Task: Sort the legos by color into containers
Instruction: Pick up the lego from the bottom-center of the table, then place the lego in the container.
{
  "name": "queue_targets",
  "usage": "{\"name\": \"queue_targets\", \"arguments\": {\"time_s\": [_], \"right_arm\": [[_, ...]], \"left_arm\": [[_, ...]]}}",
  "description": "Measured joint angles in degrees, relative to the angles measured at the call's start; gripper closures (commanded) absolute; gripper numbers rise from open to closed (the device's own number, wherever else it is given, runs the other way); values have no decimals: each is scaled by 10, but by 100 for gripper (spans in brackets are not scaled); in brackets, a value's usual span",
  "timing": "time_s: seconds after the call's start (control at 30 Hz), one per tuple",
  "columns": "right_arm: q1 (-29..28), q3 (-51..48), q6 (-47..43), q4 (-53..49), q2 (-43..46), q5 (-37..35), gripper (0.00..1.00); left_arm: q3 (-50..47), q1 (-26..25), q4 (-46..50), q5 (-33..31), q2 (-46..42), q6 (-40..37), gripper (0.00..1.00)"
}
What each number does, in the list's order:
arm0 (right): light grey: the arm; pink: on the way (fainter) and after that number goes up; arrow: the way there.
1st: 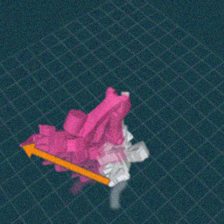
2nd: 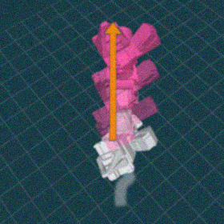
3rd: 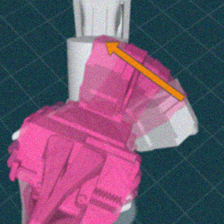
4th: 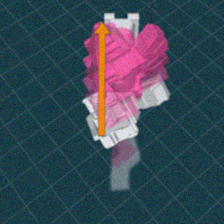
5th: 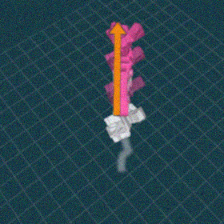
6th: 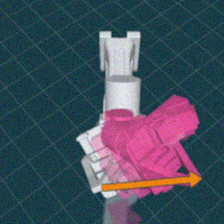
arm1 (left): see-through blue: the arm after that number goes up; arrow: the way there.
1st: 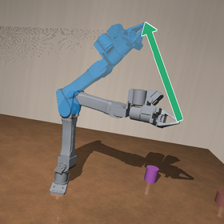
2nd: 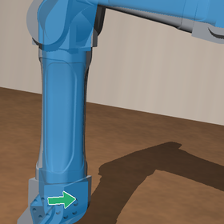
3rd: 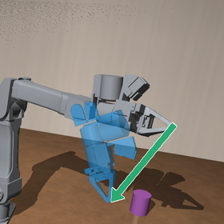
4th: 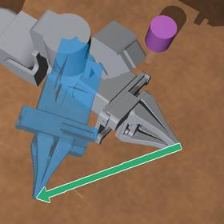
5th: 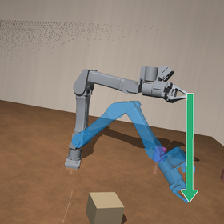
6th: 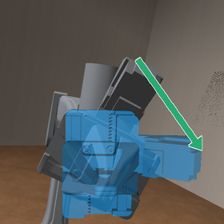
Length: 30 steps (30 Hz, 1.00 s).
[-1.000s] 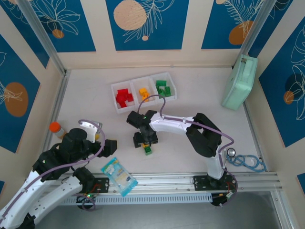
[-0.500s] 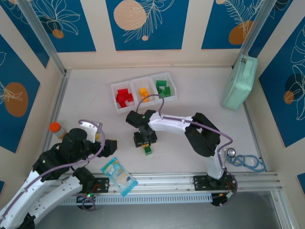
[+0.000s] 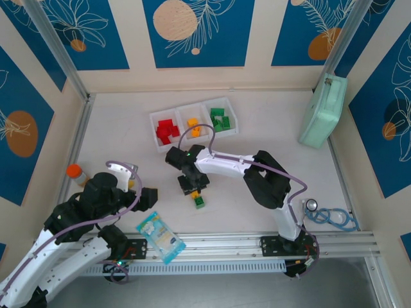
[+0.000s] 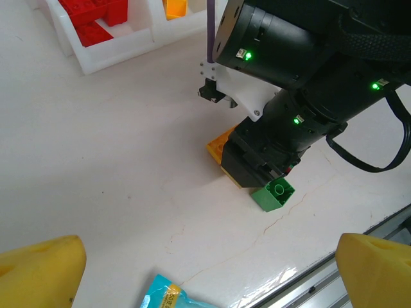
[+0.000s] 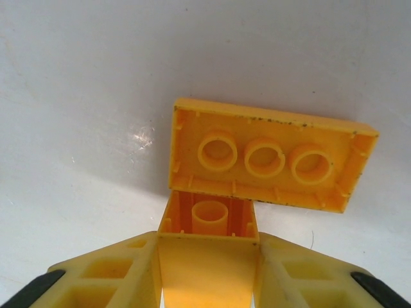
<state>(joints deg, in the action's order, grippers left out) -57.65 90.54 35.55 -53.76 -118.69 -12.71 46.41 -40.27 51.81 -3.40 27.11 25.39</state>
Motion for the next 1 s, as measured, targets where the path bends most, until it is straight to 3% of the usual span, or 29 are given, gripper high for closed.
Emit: {"name": "queue_targets", "arguments": {"time_s": [0.4,0.73,1.0], "right_arm": [[-5,20,-26,-25,-9,-17,71],[5,55,-46,-54,9,-19,71],[83,162,-86,-70,63,-22,72]], "left_arm": [[0,0,0,0,1,0,1],[0,0,0,0,1,0,1],[0,0,0,0,1,0,1]]}}
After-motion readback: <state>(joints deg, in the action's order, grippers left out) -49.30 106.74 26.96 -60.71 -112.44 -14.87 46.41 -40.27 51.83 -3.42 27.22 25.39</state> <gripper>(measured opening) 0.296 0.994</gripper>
